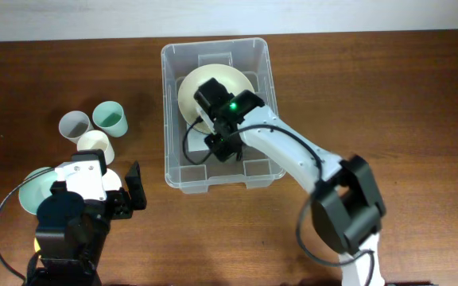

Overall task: Pack container
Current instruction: 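Withdraw the right gripper to the right side of the table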

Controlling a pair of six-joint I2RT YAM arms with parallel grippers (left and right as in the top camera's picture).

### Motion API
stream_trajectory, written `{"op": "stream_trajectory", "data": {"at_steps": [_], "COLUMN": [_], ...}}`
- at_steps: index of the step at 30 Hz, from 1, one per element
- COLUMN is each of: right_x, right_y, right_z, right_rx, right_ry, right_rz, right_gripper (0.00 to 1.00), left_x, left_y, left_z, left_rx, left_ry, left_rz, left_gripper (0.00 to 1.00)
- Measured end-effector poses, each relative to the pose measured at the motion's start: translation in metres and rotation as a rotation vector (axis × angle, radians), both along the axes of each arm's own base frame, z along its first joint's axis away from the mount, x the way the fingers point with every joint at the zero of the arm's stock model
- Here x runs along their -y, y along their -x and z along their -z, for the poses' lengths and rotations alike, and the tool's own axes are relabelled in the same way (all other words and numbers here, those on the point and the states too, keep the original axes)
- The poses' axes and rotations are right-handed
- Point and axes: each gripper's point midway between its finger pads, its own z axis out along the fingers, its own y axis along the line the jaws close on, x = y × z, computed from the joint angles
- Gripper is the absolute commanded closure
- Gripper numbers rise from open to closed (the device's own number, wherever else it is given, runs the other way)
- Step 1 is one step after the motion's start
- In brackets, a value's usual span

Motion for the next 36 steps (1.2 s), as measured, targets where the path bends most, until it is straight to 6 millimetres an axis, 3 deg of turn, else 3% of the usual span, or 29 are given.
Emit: {"op": "stream_trajectory", "data": {"at_steps": [2, 3, 6, 10, 12, 14, 18, 21, 25, 29, 33, 36], "right_x": [0.000, 0.003, 0.028, 0.093, 0.130, 0.167, 0.235, 0.275, 0.319, 0.337, 0.331, 0.326], "right_y": [-0.008, -0.013, -0.029, -0.047, -0.052, -0.056, -0.053, -0.041, -0.009, 0.023, 0.064, 0.096], "right_z": [-0.039, -0.058, -0.128, -0.203, -0.221, -0.225, -0.205, -0.192, -0.177, -0.176, -0.174, -0.158], "right_rx": [0.091, 0.135, 0.283, 0.439, 0.482, 0.486, 0.405, 0.326, 0.212, 0.168, 0.160, 0.138], "right_ry": [-0.049, -0.071, -0.156, -0.252, -0.258, -0.239, -0.187, -0.170, -0.118, -0.104, -0.119, -0.115], "right_rz": [0.027, 0.052, 0.170, 0.376, 0.471, 0.569, 0.796, 0.944, 1.113, 1.187, 1.194, 1.188], "right_gripper": [0.82, 0.71, 0.04, 0.01, 0.01, 0.01, 0.01, 0.01, 0.01, 0.01, 0.01, 0.01], "left_x": [0.000, 0.000, -0.001, -0.001, -0.001, -0.001, -0.001, -0.001, 0.000, -0.004, -0.010, -0.016], "left_y": [0.000, 0.000, 0.000, 0.000, 0.000, 0.000, 0.000, -0.003, -0.013, -0.029, -0.058, -0.089], "left_z": [0.000, 0.000, 0.000, 0.000, 0.000, 0.000, 0.000, 0.004, 0.009, 0.002, -0.009, -0.018], "left_rx": [0.000, 0.000, 0.000, 0.000, 0.000, 0.000, -0.001, -0.017, -0.082, -0.150, -0.221, -0.255], "left_ry": [0.000, -0.001, -0.002, -0.002, -0.002, -0.002, -0.002, 0.001, 0.015, 0.006, -0.023, -0.034], "left_rz": [-0.001, -0.002, -0.004, -0.004, -0.004, -0.004, -0.004, -0.006, -0.019, -0.047, -0.092, -0.122], "left_gripper": [0.00, 0.00, 0.00, 0.00, 0.00, 0.00, 0.00, 0.00, 0.00, 0.00, 0.00, 0.00]}}
